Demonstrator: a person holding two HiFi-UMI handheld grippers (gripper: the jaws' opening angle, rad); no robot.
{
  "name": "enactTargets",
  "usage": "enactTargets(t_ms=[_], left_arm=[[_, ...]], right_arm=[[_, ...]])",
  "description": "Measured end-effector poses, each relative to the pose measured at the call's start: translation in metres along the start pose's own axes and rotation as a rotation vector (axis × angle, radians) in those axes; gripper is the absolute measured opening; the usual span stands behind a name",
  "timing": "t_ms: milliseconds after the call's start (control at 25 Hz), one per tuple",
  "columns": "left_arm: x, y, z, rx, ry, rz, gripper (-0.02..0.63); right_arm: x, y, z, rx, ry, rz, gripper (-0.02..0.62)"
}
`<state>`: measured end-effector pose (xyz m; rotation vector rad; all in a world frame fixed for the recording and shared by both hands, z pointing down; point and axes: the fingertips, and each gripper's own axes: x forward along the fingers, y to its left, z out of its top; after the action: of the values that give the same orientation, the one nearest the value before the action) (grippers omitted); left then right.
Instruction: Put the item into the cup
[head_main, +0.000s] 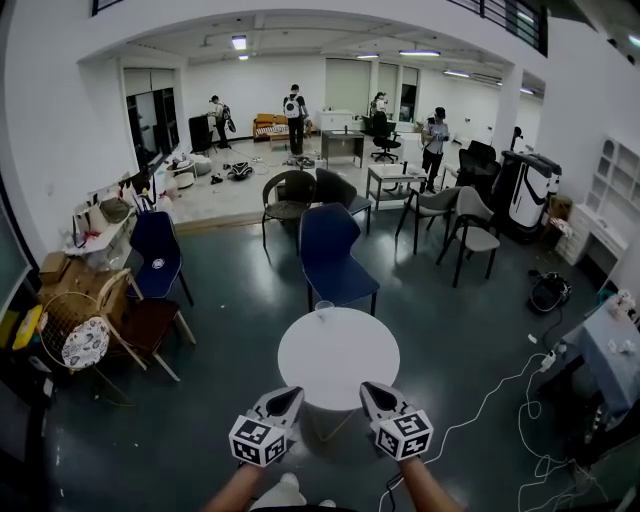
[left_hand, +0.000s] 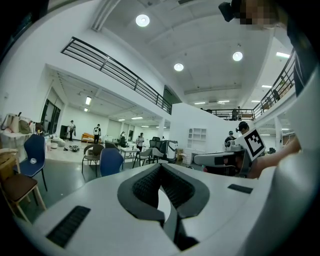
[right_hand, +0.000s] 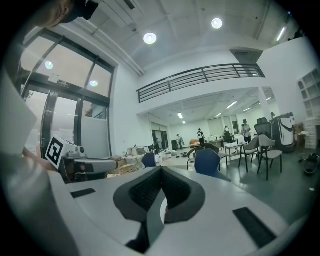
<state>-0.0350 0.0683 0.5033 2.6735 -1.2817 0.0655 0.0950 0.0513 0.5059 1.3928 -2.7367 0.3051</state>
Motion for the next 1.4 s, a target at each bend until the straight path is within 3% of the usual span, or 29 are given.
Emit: enactTargets(t_ms=[560, 1400], left_arm=[[-0.017, -0.002, 0.010, -0.008, 0.000, -0.018, 0.015], [-0.091, 0.033, 0.037, 0.024, -0.016, -0.066, 0.015]], right_arm=[[-0.003, 0.020, 0.010, -0.005, -0.003, -0.005, 0.017], [0.008, 0.114, 0.040, -0.047, -0.057, -0.032, 0.017]])
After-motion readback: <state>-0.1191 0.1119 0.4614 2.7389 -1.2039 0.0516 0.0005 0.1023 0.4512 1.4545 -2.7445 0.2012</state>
